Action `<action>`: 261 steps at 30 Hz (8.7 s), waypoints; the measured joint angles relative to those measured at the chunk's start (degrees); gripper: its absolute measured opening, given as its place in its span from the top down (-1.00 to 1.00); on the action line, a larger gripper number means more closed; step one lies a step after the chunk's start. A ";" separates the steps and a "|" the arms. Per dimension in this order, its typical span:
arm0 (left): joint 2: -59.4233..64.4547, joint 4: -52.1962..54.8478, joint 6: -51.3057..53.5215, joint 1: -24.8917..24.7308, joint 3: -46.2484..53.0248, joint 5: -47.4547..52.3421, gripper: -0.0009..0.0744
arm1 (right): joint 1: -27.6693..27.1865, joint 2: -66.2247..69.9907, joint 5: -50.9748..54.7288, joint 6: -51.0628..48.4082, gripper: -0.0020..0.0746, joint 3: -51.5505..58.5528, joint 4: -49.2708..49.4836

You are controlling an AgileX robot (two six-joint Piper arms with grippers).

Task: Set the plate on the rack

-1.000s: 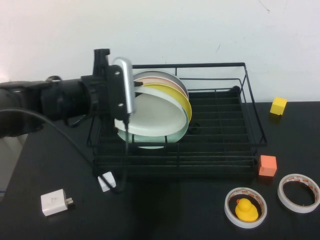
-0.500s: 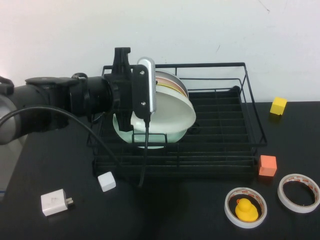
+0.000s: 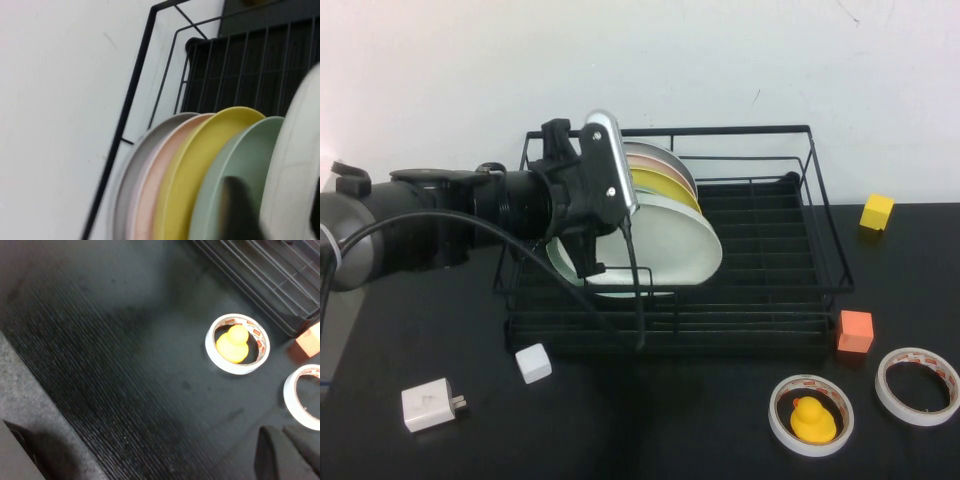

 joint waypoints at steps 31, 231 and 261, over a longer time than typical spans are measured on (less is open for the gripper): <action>-20.26 -2.18 -42.13 -9.90 0.00 -37.43 0.93 | 0.00 0.00 -0.62 0.13 0.95 0.37 -0.73; -104.28 89.77 -155.50 16.04 69.68 -1.41 0.98 | -42.19 -19.78 -30.99 -1.93 0.95 27.38 -4.88; -104.28 89.77 -155.50 16.04 69.68 -1.39 0.98 | -42.23 -19.78 -30.78 13.57 0.95 27.38 -3.79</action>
